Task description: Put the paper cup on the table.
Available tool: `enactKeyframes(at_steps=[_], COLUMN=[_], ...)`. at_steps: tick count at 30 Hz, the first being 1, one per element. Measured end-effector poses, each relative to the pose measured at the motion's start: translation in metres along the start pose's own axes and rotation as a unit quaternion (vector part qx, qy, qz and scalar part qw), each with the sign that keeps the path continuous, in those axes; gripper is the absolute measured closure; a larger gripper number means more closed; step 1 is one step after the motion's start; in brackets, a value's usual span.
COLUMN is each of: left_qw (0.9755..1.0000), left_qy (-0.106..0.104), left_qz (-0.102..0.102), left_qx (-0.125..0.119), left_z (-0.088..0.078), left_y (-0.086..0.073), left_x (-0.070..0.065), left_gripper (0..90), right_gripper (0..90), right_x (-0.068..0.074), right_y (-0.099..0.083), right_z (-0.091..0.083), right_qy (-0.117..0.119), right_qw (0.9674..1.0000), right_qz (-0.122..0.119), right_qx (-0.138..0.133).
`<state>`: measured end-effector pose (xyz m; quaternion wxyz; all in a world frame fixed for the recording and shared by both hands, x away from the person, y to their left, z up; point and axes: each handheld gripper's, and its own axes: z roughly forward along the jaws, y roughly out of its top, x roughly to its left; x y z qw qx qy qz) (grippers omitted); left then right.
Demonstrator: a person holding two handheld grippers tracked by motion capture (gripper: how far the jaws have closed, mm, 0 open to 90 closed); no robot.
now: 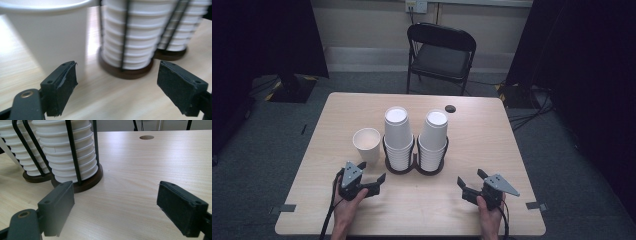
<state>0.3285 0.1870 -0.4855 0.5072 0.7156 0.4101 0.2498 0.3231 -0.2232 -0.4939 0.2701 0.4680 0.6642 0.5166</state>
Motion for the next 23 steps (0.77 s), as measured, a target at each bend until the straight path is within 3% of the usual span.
enactKeyframes(at_steps=[3, 7, 10, 12, 15, 17, 19, 23], left_qw=[0.9997, 0.9994, 0.9987, 0.9983, 0.9986, 0.9984, 0.9985, 0.9993], left_qy=[-0.025, -0.033, -0.041, -0.054, -0.042, -0.038, -0.034, -0.016], left_qz=[-0.001, 0.004, 0.026, 0.02, 0.031, 0.038, 0.041, 0.022], left_qx=[-0.005, -0.006, -0.013, -0.014, -0.006, -0.015, -0.009, -0.027], left_z=[-0.002, -0.001, 0.002, 0.005, 0.013, 0.014, 0.015, 0.012], left_y=[-0.002, -0.005, -0.007, -0.006, -0.008, -0.007, -0.007, -0.008], left_x=[-0.013, -0.026, -0.035, -0.04, -0.052, -0.056, -0.055, -0.053], left_gripper=[15.8, 15.7, 15.5, 15.6, 15.6, 15.6, 15.6, 15.6], right_gripper=[13.9, 13.9, 13.9, 13.9, 13.9, 13.9, 13.9, 13.9], right_x=[0.001, 0.003, 0.004, 0.003, 0.003, 0.004, 0.004, 0.004], right_y=[0.0, 0.0, 0.0, 0.001, 0.001, 0.001, 0.001, 0.002], right_z=[0.0, 0.001, 0.002, 0.002, 0.004, 0.004, 0.004, 0.006], right_qy=[-0.002, -0.005, -0.005, -0.003, -0.004, -0.005, -0.006, -0.015], right_qw=[1.0, 0.9998, 0.9997, 0.9997, 0.9996, 0.9996, 0.9996, 0.9992], right_qz=[-0.006, -0.016, -0.02, -0.02, -0.017, -0.019, -0.021, -0.016], right_qx=[0.0, 0.006, 0.01, 0.011, 0.02, 0.022, 0.02, 0.033])
